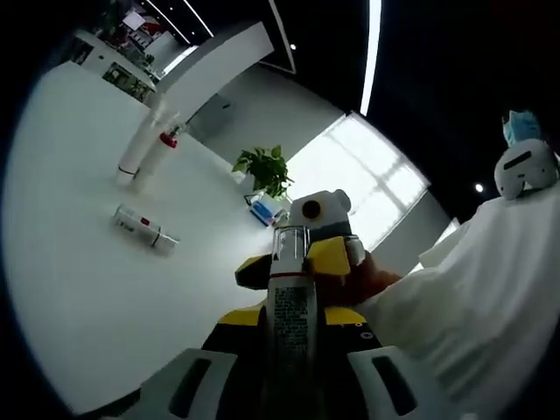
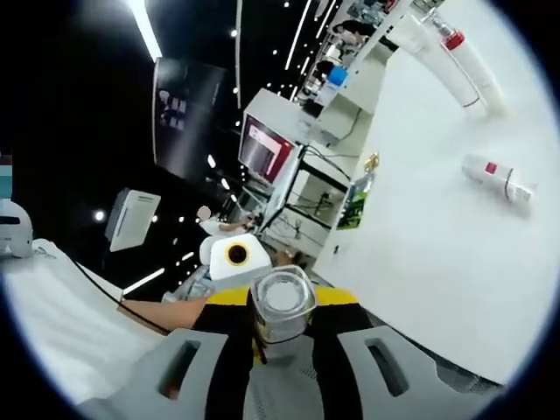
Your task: Arrange the skincare products in the storage area until every visible bottle or jar stands upright without overlapping.
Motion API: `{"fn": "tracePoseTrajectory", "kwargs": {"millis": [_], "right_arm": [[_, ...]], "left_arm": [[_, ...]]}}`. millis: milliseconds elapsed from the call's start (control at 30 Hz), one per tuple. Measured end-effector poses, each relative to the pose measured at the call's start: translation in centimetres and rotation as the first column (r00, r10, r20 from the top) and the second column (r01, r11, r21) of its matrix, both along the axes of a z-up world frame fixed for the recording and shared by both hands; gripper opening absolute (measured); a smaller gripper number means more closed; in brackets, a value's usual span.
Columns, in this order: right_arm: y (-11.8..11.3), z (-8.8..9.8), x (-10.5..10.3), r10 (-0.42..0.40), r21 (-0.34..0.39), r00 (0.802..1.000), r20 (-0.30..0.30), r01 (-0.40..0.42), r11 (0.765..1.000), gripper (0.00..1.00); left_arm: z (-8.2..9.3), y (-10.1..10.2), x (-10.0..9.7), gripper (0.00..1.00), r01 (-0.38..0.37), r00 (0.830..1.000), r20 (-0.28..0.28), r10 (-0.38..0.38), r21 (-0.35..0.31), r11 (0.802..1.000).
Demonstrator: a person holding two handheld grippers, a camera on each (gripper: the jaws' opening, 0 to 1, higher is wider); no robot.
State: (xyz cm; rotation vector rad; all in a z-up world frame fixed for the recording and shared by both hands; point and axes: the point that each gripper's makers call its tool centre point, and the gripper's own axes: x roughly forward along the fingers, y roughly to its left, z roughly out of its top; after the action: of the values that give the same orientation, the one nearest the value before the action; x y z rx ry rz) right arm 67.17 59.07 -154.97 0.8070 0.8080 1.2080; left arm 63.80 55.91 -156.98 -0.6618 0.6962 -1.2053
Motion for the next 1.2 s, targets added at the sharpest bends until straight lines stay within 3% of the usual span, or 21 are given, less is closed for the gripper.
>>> {"fn": "tracePoseTrajectory", "kwargs": {"millis": [133,300,533,967,1200], "right_arm": [[0.0,0.2,0.1,-0.007,-0.007,0.999,0.032,0.007,1.000,0.23],[0.0,0.1,0.2,-0.009,-0.005,1.000,0.021,0.009,1.000,0.23],[0.1,0.0,0.1,-0.010,0.004,1.000,0.005,0.010,1.000,0.22],[0.9,0.0,0.8,-0.028,-0.023,1.000,-0.003,0.028,0.999,0.22],[1.4,-0.2,0.9,-0.020,-0.056,0.999,0.035,0.022,0.998,0.20]], "left_arm": [[0.0,0.0,0.2,0.22,-0.007,1.000,0.010,0.007,-0.001,1.000],[0.1,0.1,0.4,0.22,-0.018,1.000,0.024,0.018,0.003,1.000],[0.3,1.3,2.0,0.22,-0.107,0.994,0.026,0.107,-0.021,0.994],[-0.3,1.0,2.2,0.22,-0.115,0.991,0.072,0.113,0.030,0.993],[-0.5,1.3,2.3,0.22,-0.118,0.990,0.080,0.114,0.050,0.992]]}}
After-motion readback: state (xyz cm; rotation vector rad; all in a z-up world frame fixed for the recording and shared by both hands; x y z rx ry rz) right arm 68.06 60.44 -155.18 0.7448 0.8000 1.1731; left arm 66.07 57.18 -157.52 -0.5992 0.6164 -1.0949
